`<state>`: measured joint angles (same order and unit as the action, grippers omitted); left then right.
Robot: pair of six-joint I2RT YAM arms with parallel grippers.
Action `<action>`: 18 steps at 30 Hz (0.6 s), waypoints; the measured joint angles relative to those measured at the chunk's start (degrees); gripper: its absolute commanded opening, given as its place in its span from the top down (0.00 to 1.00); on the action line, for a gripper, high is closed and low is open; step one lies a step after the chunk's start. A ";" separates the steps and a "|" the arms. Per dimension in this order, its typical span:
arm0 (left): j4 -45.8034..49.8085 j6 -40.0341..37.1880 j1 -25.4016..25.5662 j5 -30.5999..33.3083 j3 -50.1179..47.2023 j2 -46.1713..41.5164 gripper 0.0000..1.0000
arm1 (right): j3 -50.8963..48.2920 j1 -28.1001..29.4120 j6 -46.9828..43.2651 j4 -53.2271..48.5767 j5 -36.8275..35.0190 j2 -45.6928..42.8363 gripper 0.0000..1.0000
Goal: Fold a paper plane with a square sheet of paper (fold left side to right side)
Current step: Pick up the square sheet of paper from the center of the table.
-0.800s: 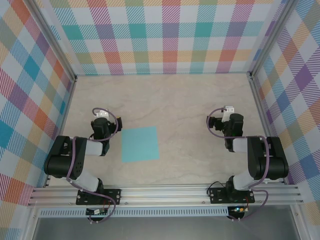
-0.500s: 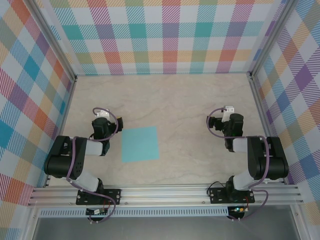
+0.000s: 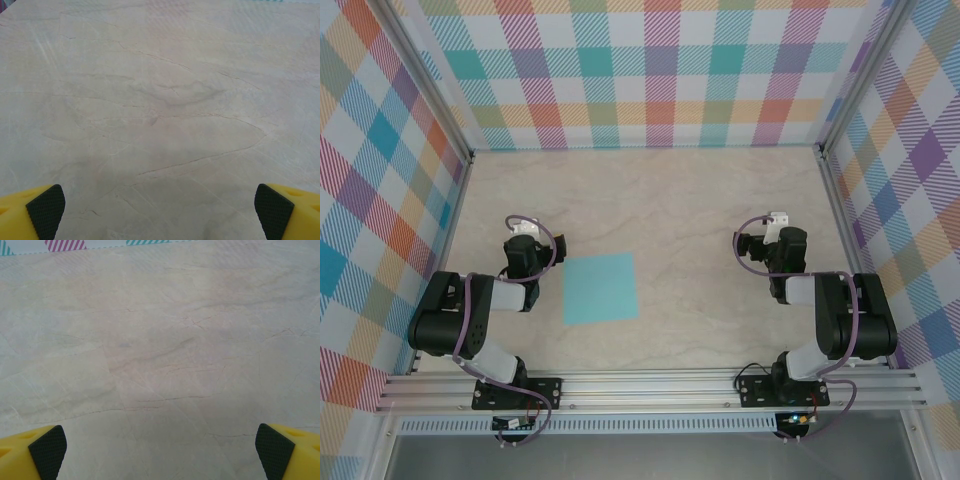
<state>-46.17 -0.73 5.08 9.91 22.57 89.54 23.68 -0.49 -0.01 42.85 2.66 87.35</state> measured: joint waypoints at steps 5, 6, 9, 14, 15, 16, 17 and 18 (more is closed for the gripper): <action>14.62 0.13 0.07 0.00 4.70 -8.02 0.00 | 1.92 -0.15 0.85 -7.48 -0.33 -3.19 0.00; 17.53 0.55 0.22 0.09 5.88 -11.37 0.00 | 2.86 -0.17 1.11 -10.27 0.00 -5.38 0.00; 25.68 4.44 0.90 0.17 9.27 -20.96 0.00 | 5.97 -0.15 3.34 -18.05 1.22 -13.29 0.00; 44.15 16.90 1.31 -2.36 18.60 -26.18 0.00 | 12.61 4.94 8.57 -30.27 1.68 -21.53 0.01; 48.02 19.61 1.33 -4.15 19.93 -26.16 0.00 | 13.68 7.65 9.86 -32.33 1.29 -22.03 0.00; 51.54 21.88 1.42 -6.36 20.55 -26.12 0.00 | 14.49 10.73 11.32 -34.14 0.72 -22.21 0.00; 54.47 23.63 1.51 -8.46 20.65 -25.97 0.00 | 15.04 13.68 12.72 -35.58 0.07 -22.05 0.00; 57.81 25.33 1.66 -10.78 20.65 -25.59 0.00 | 15.56 16.96 14.38 -37.05 -0.74 -21.46 0.00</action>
<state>11.64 24.60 6.74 -0.86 43.22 63.94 39.24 16.47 14.37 5.80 1.91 65.89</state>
